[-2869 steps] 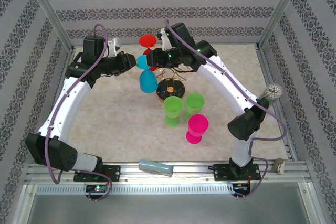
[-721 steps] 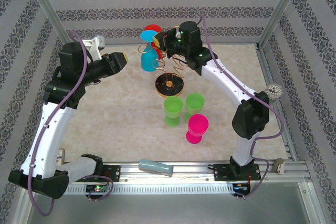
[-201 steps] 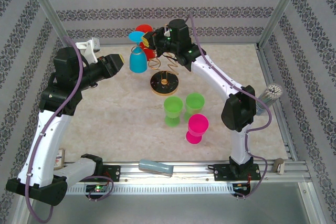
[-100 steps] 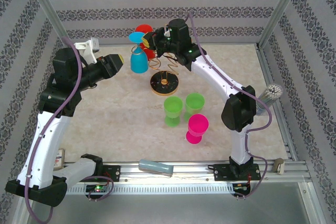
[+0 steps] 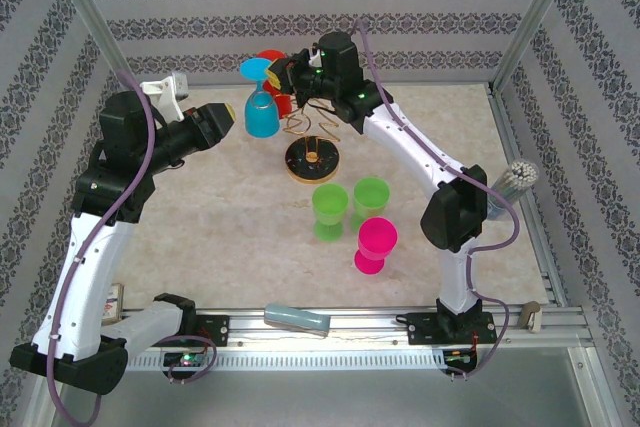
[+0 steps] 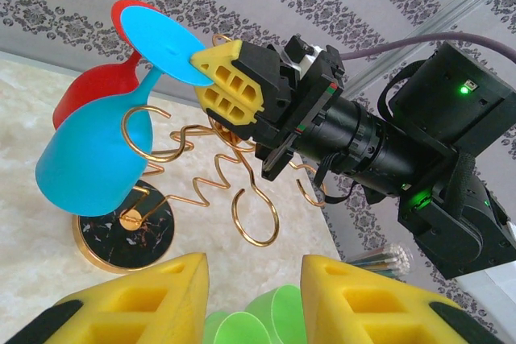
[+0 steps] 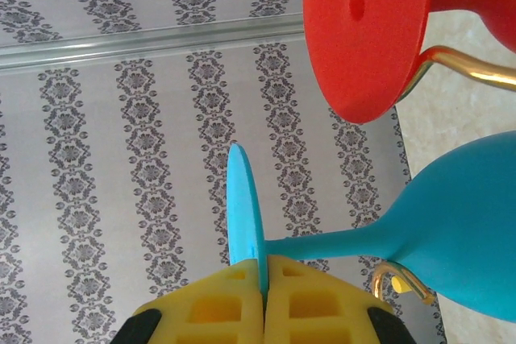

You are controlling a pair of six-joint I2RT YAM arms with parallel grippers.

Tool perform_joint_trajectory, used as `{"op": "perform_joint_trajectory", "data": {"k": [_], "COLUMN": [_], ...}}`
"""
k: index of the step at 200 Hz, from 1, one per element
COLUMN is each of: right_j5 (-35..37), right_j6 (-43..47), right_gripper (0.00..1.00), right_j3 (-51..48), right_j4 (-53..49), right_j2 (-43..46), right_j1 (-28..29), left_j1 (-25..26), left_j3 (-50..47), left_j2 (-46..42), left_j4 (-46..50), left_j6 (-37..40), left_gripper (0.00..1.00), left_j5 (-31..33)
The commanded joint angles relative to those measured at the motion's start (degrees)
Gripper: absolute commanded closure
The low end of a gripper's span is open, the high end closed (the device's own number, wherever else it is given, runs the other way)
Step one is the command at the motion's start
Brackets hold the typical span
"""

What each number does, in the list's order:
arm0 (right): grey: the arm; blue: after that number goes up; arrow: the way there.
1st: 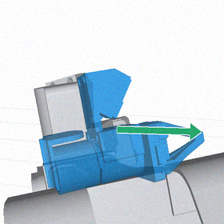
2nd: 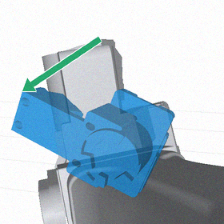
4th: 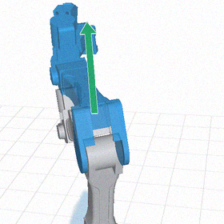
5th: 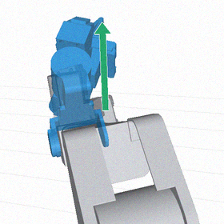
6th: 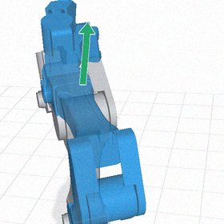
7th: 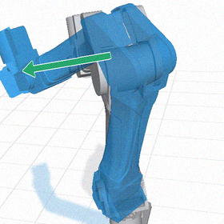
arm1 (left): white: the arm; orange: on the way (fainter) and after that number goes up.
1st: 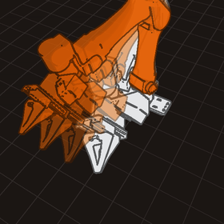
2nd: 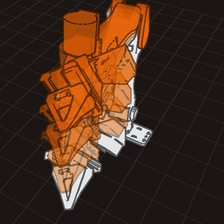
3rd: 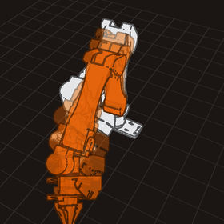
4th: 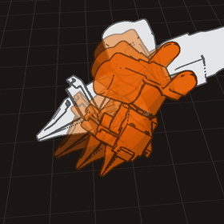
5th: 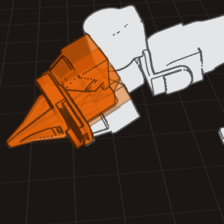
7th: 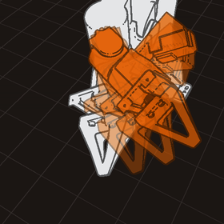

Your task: Take the wine glass off the wine glass rack

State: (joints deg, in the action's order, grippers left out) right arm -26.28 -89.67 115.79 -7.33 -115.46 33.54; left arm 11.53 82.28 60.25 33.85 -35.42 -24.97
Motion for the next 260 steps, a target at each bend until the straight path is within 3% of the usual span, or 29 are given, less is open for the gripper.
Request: {"op": "perform_joint_trajectory", "data": {"k": [1,137,260], "right_j5": [-1.8,-2.7,-5.8], "right_j6": [0.1,0.0,1.7], "right_gripper": [1.0,1.0,1.0], "right_j3": [2.1,3.3,4.4], "right_j4": [1.2,0.8,0.5], "right_j2": [1.7,-0.1,-1.0], "right_j1": [0.7,2.1,4.0], "left_j1": [-0.4,-0.4,-0.8], "left_j3": [-0.2,-0.3,2.4], "left_j2": [-1.1,-1.9,-7.2], "left_j4": [-1.3,-0.8,8.8], "left_j6": [-0.6,-0.7,0.2], "left_gripper": [0.64,0.63,0.64], "left_j5": [0.4,1.1,11.8]}}
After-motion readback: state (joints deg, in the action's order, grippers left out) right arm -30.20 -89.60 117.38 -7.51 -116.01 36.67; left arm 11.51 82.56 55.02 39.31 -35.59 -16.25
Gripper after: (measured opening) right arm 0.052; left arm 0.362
